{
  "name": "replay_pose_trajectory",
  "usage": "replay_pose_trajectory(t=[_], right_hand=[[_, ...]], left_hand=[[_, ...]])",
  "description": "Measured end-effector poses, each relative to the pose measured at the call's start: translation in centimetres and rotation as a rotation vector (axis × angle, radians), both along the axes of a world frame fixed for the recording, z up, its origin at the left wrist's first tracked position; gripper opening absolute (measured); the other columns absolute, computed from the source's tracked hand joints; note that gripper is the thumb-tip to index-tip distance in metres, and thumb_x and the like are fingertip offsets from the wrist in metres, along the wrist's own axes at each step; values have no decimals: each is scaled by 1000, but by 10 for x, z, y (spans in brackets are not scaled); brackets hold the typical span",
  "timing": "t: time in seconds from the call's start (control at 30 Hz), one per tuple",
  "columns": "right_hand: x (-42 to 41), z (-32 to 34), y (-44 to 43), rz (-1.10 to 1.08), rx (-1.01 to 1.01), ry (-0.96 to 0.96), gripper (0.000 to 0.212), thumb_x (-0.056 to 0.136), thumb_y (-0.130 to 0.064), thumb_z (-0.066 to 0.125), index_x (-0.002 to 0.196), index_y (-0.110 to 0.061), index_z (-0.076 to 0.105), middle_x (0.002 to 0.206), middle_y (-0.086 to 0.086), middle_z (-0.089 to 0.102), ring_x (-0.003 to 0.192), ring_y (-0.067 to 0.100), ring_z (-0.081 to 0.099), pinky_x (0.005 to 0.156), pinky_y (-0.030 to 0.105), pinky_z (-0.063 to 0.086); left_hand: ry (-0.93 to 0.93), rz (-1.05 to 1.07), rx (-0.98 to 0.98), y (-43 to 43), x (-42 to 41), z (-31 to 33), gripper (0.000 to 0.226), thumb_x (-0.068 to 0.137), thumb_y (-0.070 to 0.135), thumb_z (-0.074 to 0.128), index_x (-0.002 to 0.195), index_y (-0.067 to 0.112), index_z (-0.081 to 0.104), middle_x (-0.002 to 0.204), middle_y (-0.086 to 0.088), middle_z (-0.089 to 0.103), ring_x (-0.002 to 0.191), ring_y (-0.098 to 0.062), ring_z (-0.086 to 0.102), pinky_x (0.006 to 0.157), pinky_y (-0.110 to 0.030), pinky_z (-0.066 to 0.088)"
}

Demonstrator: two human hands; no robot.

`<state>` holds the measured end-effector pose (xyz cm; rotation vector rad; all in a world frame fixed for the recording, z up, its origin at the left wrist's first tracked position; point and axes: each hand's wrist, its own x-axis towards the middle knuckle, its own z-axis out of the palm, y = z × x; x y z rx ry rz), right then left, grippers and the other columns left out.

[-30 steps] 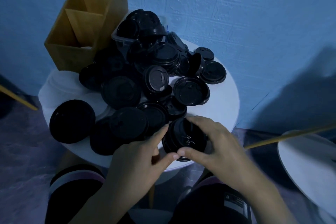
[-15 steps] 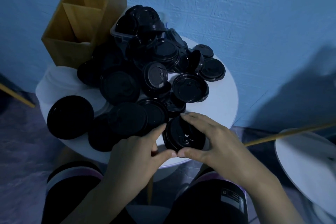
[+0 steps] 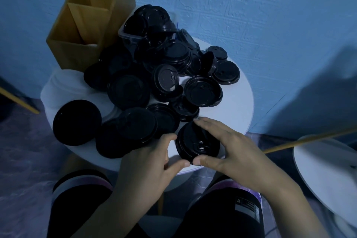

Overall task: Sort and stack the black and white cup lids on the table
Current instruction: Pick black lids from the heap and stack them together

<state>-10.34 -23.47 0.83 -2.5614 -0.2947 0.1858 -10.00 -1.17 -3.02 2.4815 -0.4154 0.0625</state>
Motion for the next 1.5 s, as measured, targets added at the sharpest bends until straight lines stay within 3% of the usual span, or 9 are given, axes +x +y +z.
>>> replay_pose_trajectory(t=[0.07, 0.17, 0.3, 0.57, 0.73, 0.97, 1.17, 1.33, 1.5], right_hand=[[-1, 0, -1, 7, -12, -6, 85, 83, -60, 71, 156, -47, 30, 158, -36, 25, 143, -20, 20, 108, -3, 13], [-3, -1, -4, 30, -12, 2, 81, 87, -57, 68, 157, -46, 27, 159, -37, 21, 143, -23, 16, 111, 0, 13], [1, 1, -5, 6, -1, 25, 84, 85, -53, 74, 156, -46, 29, 157, -37, 26, 144, -19, 20, 112, 1, 13], [8, 4, -10, 64, -36, 80, 87, 87, -46, 76, 158, -46, 24, 158, -39, 18, 144, -20, 16, 110, -2, 9], [6, 1, -10, 70, -47, 47, 87, 86, -51, 75, 157, -47, 25, 159, -37, 21, 144, -18, 18, 111, -2, 11], [4, -3, -3, 29, -60, -10, 91, 77, -69, 65, 157, -43, 29, 159, -33, 27, 144, -12, 25, 107, -3, 13], [0, -8, -2, -16, -20, -20, 92, 75, -78, 64, 155, -50, 26, 156, -37, 30, 142, -5, 37, 116, 28, 37], [0, -11, -4, -60, 22, -17, 95, 69, -84, 61, 151, -59, 20, 153, -40, 33, 142, -4, 39, 112, 37, 43], [7, -17, -5, -99, 83, -22, 98, 73, -70, 75, 154, -53, 23, 146, -35, 46, 135, -9, 42, 108, 20, 38]], left_hand=[[-4, 10, 58, -3, -1, 4, 76, 77, 80, 42, 143, 43, 46, 79, 15, 62, 76, -2, 61, 61, -22, 37], [-11, 21, 113, -5, 1, 7, 78, 82, 79, 45, 151, 44, 41, 101, 8, 71, 90, -7, 65, 65, -24, 33], [48, 9, 185, -5, 2, 10, 82, 78, 82, 35, 153, 50, 34, 70, 11, 53, 74, -3, 52, 65, -25, 36], [48, 10, 150, -4, 4, 6, 71, 80, 78, 42, 147, 53, 41, 57, 12, 48, 62, -2, 51, 60, -21, 39], [57, 8, 158, -5, 4, 5, 74, 82, 78, 33, 151, 52, 37, 60, 10, 42, 68, -5, 51, 67, -25, 45], [49, 1, 148, -2, 5, 5, 67, 85, 74, 43, 148, 54, 39, 60, 10, 46, 69, -4, 55, 66, -25, 45], [22, -20, 107, -1, 6, 5, 60, 81, 72, 42, 137, 52, 51, 58, 10, 52, 57, -2, 53, 55, -16, 36], [8, 2, 60, -3, 2, 1, 69, 83, 70, 42, 149, 52, 37, 62, 15, 57, 61, 0, 58, 59, -15, 40], [-7, -33, -13, -2, 2, 1, 77, 83, 77, 40, 154, 57, 19, 61, 16, 58, 59, 0, 59, 59, -22, 52]])
